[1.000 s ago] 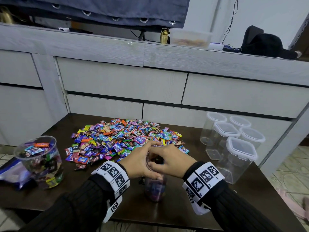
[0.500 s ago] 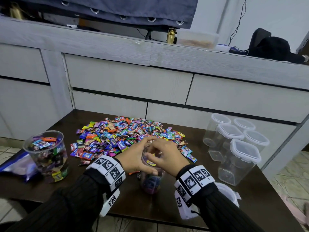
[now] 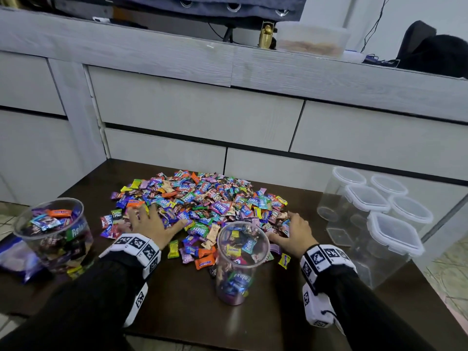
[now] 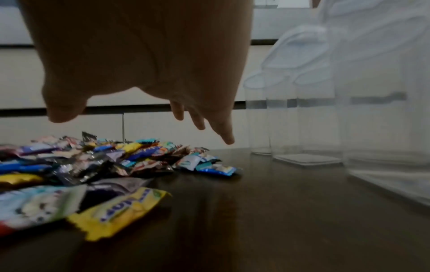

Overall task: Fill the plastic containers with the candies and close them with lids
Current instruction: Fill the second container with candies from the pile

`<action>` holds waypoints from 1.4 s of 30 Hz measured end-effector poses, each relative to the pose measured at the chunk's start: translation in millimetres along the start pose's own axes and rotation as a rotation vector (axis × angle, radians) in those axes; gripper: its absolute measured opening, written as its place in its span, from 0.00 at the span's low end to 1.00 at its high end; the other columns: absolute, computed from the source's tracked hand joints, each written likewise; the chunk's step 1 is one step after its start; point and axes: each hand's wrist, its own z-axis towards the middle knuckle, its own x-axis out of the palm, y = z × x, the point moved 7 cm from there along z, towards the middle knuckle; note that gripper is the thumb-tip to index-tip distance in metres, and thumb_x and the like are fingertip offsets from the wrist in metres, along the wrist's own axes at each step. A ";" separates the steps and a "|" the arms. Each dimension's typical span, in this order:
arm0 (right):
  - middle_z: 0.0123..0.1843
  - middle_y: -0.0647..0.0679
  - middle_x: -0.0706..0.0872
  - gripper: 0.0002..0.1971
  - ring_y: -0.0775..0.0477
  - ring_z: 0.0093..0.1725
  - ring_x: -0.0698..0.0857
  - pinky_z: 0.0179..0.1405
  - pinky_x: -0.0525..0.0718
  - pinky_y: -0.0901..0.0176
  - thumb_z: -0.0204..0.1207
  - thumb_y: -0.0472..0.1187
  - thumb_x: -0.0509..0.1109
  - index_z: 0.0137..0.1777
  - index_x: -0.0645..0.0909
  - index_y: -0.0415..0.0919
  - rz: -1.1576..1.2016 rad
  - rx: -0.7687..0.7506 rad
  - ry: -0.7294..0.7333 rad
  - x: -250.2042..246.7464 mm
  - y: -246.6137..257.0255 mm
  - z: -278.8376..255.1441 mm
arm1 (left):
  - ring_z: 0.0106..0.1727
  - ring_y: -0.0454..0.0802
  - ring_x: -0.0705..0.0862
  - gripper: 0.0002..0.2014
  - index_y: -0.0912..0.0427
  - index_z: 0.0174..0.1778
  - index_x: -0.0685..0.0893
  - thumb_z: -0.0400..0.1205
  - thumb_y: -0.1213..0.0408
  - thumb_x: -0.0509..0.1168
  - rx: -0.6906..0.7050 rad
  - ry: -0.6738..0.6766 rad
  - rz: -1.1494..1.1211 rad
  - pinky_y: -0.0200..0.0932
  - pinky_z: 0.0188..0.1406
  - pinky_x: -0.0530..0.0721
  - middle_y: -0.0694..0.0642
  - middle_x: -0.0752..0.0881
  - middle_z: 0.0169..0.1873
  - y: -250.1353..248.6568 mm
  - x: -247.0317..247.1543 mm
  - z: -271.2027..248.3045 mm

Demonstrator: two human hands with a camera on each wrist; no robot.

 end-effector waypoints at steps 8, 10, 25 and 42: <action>0.86 0.44 0.45 0.58 0.30 0.83 0.46 0.78 0.56 0.28 0.63 0.75 0.67 0.84 0.42 0.48 -0.176 0.009 0.113 34.1 28.0 49.8 | 0.84 0.70 0.36 0.58 0.59 0.86 0.38 0.72 0.23 0.55 -0.028 0.052 -0.005 0.68 0.81 0.43 0.66 0.39 0.85 -15.2 35.4 28.9; 0.86 0.43 0.45 0.59 0.30 0.83 0.46 0.79 0.55 0.29 0.62 0.76 0.66 0.84 0.40 0.48 -0.232 -0.040 0.134 41.8 39.2 53.8 | 0.84 0.69 0.36 0.58 0.59 0.85 0.36 0.73 0.24 0.56 0.029 0.070 -0.011 0.66 0.83 0.42 0.67 0.37 0.84 -29.2 40.5 29.4; 0.76 0.37 0.65 0.35 0.34 0.74 0.65 0.71 0.70 0.41 0.78 0.53 0.69 0.78 0.58 0.39 -0.306 -0.283 0.138 50.3 71.2 44.0 | 0.74 0.62 0.65 0.34 0.43 0.83 0.55 0.84 0.43 0.62 0.352 -0.039 0.271 0.57 0.69 0.73 0.63 0.65 0.73 -82.6 33.3 11.4; 0.42 0.39 0.84 0.06 0.42 0.41 0.81 0.38 0.73 0.61 0.81 0.37 0.63 0.54 0.77 0.35 0.022 -0.342 -0.050 1.7 68.1 32.8 | 0.40 0.56 0.84 0.24 0.58 0.76 0.74 0.87 0.49 0.57 0.469 -0.129 -0.055 0.49 0.39 0.84 0.59 0.86 0.39 -89.0 -2.9 9.4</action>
